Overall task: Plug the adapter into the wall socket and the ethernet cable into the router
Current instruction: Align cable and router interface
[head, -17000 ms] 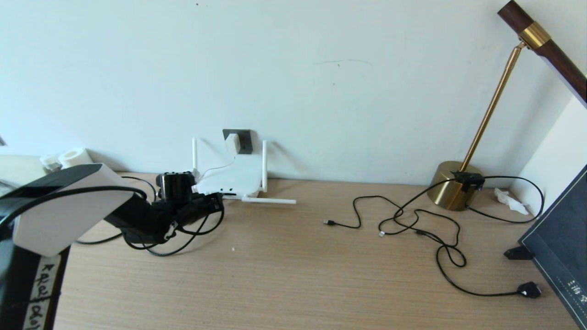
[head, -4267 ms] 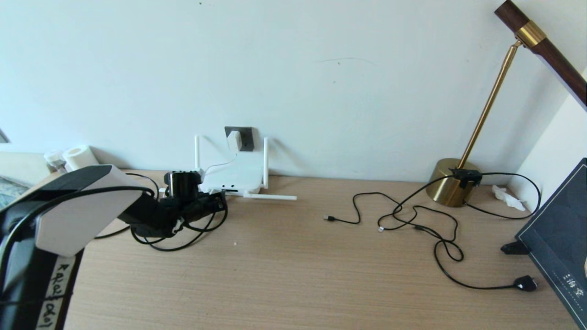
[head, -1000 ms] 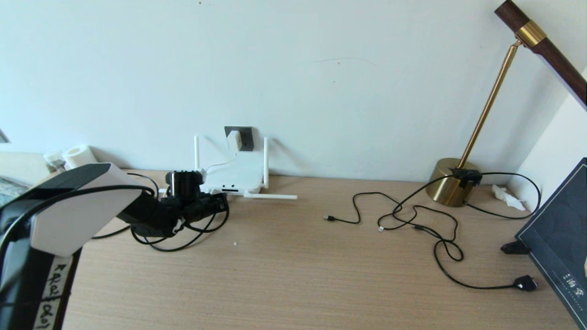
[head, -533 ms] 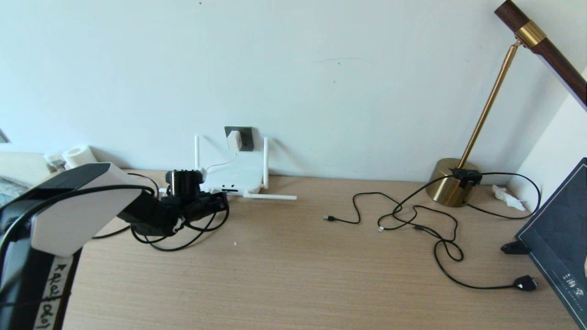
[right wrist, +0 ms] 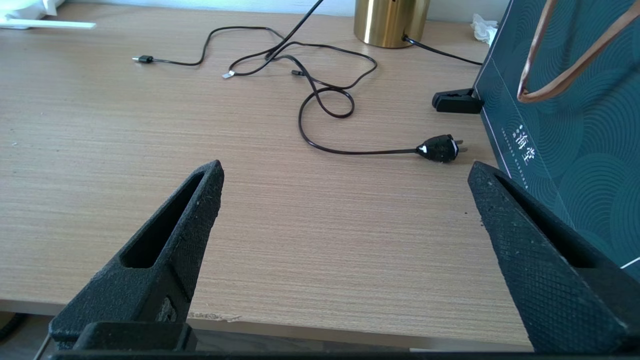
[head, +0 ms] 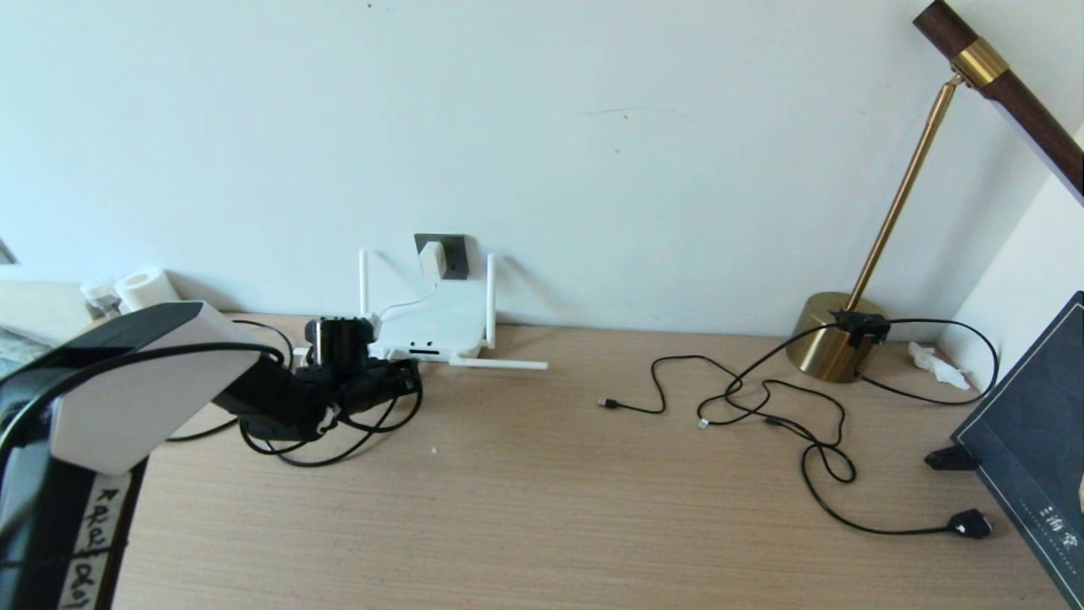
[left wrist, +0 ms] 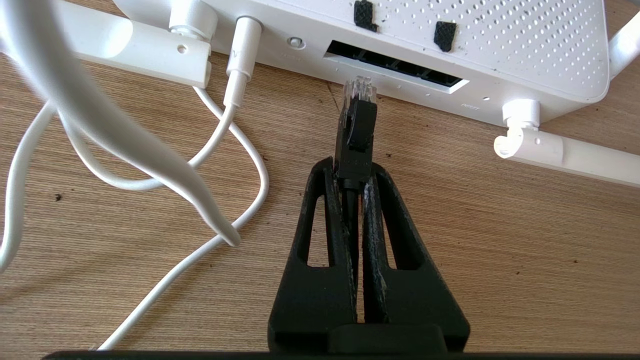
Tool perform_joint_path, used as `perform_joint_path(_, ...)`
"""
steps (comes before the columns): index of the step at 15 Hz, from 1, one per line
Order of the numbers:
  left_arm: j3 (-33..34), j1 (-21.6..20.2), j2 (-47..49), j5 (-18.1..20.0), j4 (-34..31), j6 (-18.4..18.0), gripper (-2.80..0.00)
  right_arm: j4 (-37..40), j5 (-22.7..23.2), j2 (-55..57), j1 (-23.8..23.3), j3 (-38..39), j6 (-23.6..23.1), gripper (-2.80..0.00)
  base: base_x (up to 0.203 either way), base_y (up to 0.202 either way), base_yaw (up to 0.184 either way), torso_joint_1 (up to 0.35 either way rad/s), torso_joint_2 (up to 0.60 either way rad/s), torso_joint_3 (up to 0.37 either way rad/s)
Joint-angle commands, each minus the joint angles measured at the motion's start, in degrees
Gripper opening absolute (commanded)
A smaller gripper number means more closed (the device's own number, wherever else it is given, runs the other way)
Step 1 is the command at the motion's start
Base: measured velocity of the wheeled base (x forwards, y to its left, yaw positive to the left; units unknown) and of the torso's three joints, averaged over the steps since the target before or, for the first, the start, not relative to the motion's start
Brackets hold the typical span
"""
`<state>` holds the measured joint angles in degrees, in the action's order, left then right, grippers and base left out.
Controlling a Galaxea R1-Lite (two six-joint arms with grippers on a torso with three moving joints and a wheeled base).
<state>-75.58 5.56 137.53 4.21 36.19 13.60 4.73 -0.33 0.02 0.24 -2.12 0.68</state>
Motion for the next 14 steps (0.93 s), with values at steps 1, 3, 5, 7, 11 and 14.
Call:
perform_joint_path(1, 0.0, 0.0, -0.1, 0.0, 0.2, 0.1, -2.80, 0.0, 0.1, 0.0, 0.0, 0.0, 0.0, 0.00, 0.000, 0.000, 0.000, 0.000, 0.00, 0.000)
perform_joint_path(3, 0.0, 0.1, -0.1, 0.0, 0.2, 0.1, -2.80, 0.0, 0.0, 0.0, 0.0, 0.0, 0.0, 0.00, 0.000, 0.000, 0.000, 0.000, 0.00, 0.000)
perform_joint_path(5, 0.1, 0.1, -0.1, -0.1, 0.2, 0.1, -2.80, 0.0, 0.0, 0.1, 0.0, 0.0, 0.0, 0.00, 0.000, 0.000, 0.000, 0.000, 0.00, 0.000)
perform_joint_path(7, 0.1, 0.1, -0.1, -0.1, 0.3, 0.1, -2.80, 0.0, 0.1, 0.0, 0.0, 0.0, 0.0, 0.00, 0.000, 0.000, 0.000, 0.000, 0.00, 0.000)
perform_joint_path(11, 0.4, 0.2, -0.6, -0.1, 0.2, 0.1, -2.80, 0.0, 0.0, 0.0, 0.0, 0.0, 0.0, 0.00, 0.000, 0.000, 0.000, 0.000, 0.00, 0.000)
perform_joint_path(14, 0.7, 0.2, -1.3, -0.1, 0.2, 0.0, -2.80, 0.0, 0.1, 0.0, 0.0, 0.0, 0.0, 0.00, 0.000, 0.000, 0.000, 0.000, 0.00, 0.000)
